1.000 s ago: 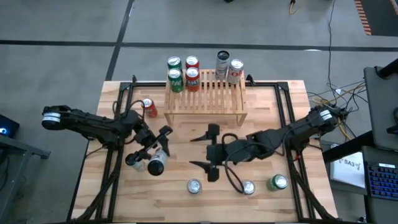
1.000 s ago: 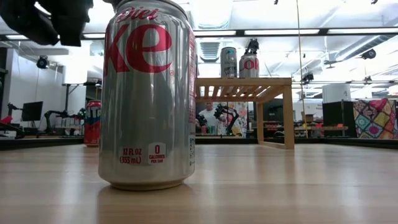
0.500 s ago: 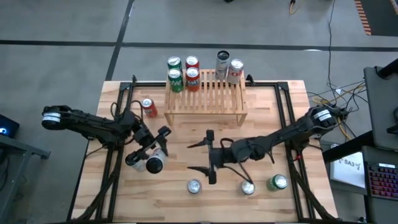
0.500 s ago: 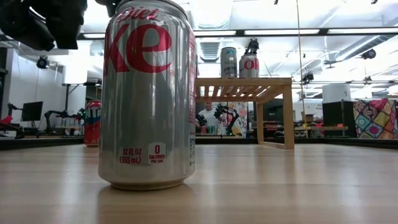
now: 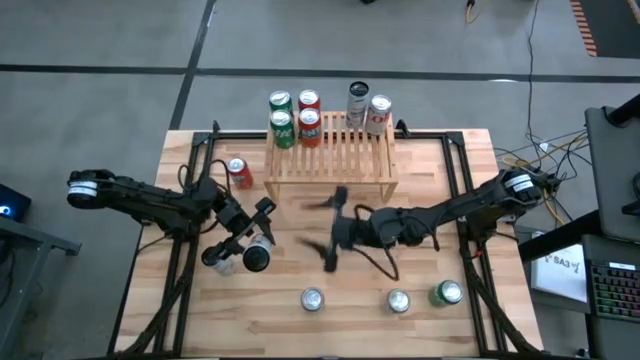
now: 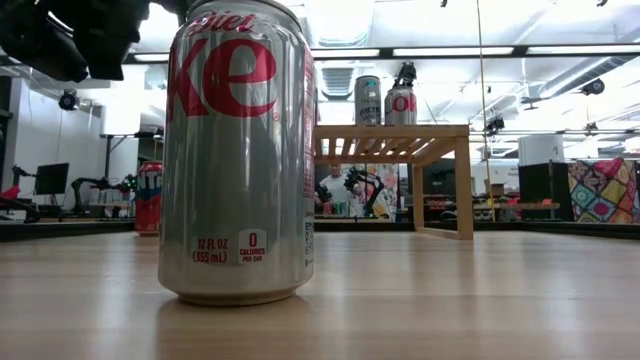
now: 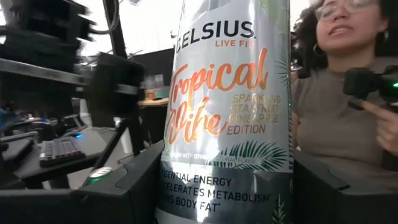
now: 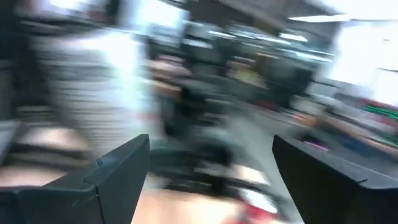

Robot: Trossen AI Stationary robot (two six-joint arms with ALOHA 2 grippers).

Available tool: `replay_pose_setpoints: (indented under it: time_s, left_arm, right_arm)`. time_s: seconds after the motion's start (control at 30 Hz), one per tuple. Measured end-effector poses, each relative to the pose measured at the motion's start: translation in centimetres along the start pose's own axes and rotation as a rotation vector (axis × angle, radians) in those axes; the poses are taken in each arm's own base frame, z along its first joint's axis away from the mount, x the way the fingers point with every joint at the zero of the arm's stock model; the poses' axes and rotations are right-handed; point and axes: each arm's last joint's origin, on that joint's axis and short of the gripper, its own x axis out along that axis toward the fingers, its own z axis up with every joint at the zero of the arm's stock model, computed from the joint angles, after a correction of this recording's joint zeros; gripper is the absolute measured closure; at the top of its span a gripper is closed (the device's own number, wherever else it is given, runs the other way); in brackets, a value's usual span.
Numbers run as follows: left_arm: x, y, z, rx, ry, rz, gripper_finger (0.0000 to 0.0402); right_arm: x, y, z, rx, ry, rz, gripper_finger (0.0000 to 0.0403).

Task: Place canned beverage on shelf
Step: Put the white yellow soda can on the shelf

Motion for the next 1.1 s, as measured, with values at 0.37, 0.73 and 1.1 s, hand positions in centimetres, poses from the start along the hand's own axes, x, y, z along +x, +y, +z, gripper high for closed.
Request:
replay_pose_setpoints:
  time_s: [0.37,0.73,1.1]
  left_arm:
    - [0.0,0.2,-0.1,0.031,0.005,0.066,0.0163]
    - [0.0,0.5,-0.2,0.049,0.013,0.188,0.0163]
    - [-0.1,0.7,-0.5,0.054,0.037,0.242,0.0163]
  right_arm:
    - [1.1,1.5,-1.0,0.090,-0.142,0.260,0.0076]
    - [3.9,2.2,-2.4,0.065,-0.140,0.207,0.0076]
    - [5.6,2.9,-2.2,0.023,-0.161,0.207,0.0077]
